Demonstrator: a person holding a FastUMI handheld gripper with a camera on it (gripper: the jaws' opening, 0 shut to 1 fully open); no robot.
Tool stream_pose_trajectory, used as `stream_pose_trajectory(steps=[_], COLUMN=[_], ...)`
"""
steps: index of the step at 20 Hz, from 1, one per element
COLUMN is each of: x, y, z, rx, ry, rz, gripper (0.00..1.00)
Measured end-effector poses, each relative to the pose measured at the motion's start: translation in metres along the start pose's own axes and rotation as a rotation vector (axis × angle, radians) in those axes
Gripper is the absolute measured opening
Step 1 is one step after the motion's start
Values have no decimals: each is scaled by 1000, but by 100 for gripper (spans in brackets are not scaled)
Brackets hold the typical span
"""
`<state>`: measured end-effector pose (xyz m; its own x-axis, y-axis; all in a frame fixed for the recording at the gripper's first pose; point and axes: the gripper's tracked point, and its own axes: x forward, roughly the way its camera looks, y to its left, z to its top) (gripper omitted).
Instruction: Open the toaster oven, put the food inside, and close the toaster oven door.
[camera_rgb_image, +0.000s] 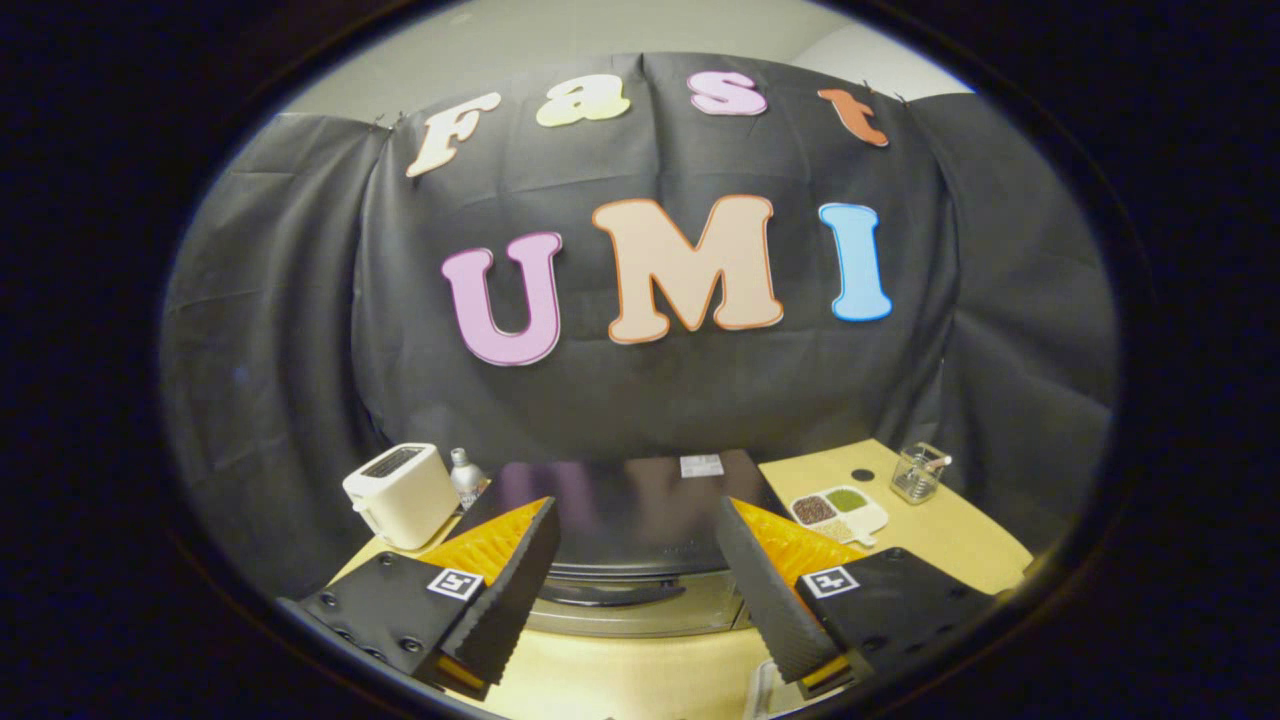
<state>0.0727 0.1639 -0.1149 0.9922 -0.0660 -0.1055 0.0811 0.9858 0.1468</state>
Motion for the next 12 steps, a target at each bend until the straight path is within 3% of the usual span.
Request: stream_pose_trajectory(steps=[12], x=[51], y=[17], z=[-70], rx=[-23], ry=[35], rz=[-16], gripper=[99])
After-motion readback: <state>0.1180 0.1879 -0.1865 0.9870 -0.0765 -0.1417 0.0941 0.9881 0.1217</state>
